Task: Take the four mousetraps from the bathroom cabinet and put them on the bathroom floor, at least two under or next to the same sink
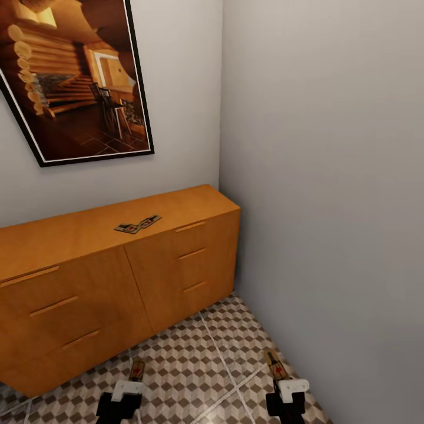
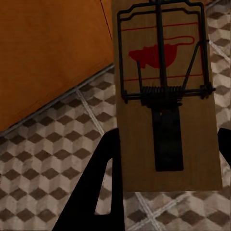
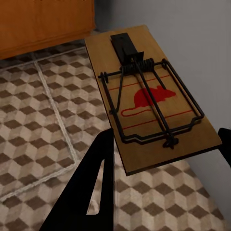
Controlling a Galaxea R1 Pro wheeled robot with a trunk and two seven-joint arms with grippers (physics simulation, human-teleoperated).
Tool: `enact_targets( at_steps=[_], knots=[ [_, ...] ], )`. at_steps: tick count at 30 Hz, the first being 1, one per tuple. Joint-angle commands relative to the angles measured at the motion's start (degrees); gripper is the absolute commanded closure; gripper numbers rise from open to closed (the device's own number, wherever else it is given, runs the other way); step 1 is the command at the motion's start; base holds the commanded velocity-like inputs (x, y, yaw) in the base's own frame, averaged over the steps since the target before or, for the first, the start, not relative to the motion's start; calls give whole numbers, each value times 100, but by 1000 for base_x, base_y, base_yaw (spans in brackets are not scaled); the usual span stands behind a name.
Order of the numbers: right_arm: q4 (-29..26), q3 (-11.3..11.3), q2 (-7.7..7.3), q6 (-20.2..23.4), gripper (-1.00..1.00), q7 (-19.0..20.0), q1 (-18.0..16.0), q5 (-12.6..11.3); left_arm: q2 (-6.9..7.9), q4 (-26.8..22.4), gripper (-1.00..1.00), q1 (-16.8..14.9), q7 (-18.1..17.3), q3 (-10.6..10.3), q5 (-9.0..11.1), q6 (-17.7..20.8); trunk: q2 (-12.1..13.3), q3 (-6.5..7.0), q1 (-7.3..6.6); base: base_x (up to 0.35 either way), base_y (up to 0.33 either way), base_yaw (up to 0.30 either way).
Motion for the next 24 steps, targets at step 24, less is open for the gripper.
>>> enact_targets(
  at_steps=[24],
  knots=[
    [53, 46, 31, -65, 100, -30, -4, 29, 89, 11, 100, 77, 43, -36, 575, -216, -3, -5, 0, 0, 0, 0]
  ],
)
